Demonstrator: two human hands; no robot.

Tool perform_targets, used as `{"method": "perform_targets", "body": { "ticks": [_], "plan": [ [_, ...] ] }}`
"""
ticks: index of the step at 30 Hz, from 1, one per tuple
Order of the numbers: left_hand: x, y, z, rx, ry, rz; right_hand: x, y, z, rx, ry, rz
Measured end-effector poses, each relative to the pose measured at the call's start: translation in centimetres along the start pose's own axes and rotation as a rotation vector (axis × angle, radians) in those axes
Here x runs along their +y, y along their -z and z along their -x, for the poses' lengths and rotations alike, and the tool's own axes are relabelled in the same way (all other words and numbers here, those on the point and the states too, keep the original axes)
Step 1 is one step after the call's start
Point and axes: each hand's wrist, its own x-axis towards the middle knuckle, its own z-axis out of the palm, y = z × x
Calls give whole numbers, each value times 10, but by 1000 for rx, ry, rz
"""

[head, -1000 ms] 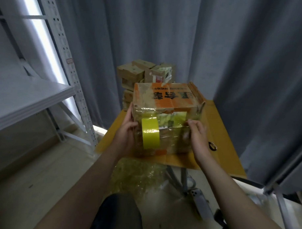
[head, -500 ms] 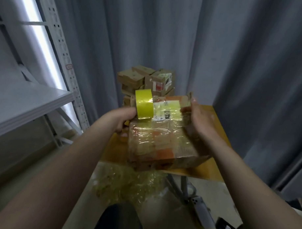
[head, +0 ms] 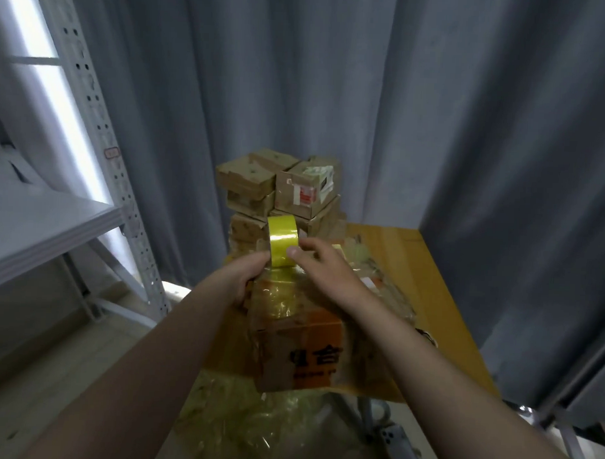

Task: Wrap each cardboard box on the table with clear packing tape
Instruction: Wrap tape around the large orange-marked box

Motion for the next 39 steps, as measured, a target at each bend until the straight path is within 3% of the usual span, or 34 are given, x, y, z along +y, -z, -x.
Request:
{"method": "perform_targets", "body": {
  "ticks": [5, 10, 15, 20, 25, 30, 35, 39],
  "plan": [
    [-11, -9, -26, 206, -177, 209, 6, -22, -19, 62, 19, -173],
    [-14, -8, -34, 298, -194, 141, 8, -27, -20, 122, 76, -129],
    [-13, 0, -57, 271, -188, 100, -17, -28, 3, 164, 125, -234],
    [-13, -3, -44, 327, -181, -24, -18, -27, 38, 144, 55, -395],
    [-16, -4, -44, 352, -238, 58, -9, -24, 42, 120, 65, -339],
    [-34, -5, -34, 243, -211, 110, -10, -25, 42, 187, 103, -267],
    [-46, -8, -29, 318, -207, 41, -15, -29, 45, 220, 93, -200],
    [-40, -7, -35, 329, -214, 2, -34, -29, 53, 214, 24, -346]
  ]
}}
